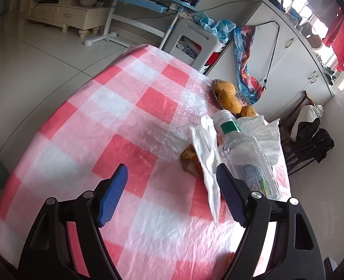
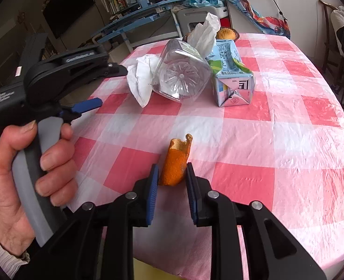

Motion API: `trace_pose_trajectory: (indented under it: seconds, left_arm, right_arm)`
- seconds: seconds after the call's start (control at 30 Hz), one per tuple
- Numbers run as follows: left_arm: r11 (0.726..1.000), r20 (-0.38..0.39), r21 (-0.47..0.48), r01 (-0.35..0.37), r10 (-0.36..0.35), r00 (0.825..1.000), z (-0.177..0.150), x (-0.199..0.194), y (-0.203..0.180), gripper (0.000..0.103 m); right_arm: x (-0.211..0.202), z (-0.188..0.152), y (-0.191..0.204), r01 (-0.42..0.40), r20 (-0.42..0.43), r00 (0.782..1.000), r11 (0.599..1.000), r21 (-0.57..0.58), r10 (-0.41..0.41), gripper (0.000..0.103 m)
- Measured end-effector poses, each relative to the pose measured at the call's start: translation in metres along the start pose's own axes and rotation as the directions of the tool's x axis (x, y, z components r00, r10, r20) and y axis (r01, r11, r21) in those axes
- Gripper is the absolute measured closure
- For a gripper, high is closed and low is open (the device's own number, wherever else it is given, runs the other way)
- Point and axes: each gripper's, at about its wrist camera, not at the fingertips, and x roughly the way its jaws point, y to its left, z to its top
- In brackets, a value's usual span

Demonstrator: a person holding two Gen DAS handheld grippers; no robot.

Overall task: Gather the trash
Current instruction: 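Grasp the white tissue with the left tool while the right holds the peel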

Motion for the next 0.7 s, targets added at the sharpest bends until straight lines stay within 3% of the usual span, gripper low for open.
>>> trace_pose_trajectory:
  seconds: [0.23, 0.3, 0.33, 0.37, 0.43, 0.7]
  left_arm:
    - [0.999, 0.015, 0.036, -0.005, 0.004, 1.0, 0.014, 0.026, -0.02, 0.031]
    - [0.999, 0.005, 0.047, 0.005, -0.005, 1.0, 0.017, 0.031, -0.023, 0.057]
    - [0.999, -0.014, 0.049, 0.014, -0.014, 1.0, 0.017, 0.034, -0.023, 0.081]
    - [0.998, -0.032, 0.05, 0.025, -0.024, 0.999, 0.018, 0.037, -0.023, 0.096]
    - [0.998, -0.032, 0.056, 0.039, -0.037, 0.999, 0.016, 0.035, -0.022, 0.101]
    - [0.996, 0.01, 0.063, 0.066, -0.067, 0.998, -0.007, -0.033, 0.009, 0.101]
  right_arm:
    - [0.0, 0.0, -0.006, -0.027, 0.008, 1.0, 1.0, 0.016, 0.027, 0.079]
    - [0.001, 0.001, -0.007, -0.03, 0.01, 1.0, 0.999, 0.016, 0.03, 0.079]
    - [0.0, 0.0, -0.007, -0.03, 0.01, 0.999, 0.999, 0.015, 0.03, 0.079]
    - [0.001, 0.001, -0.007, -0.03, 0.011, 0.999, 0.999, 0.013, 0.03, 0.079]
    - [0.0, -0.001, -0.006, -0.029, 0.012, 0.999, 1.0, 0.01, 0.029, 0.079]
    - [-0.003, -0.005, -0.01, -0.066, 0.019, 0.998, 0.997, 0.047, 0.065, 0.079]
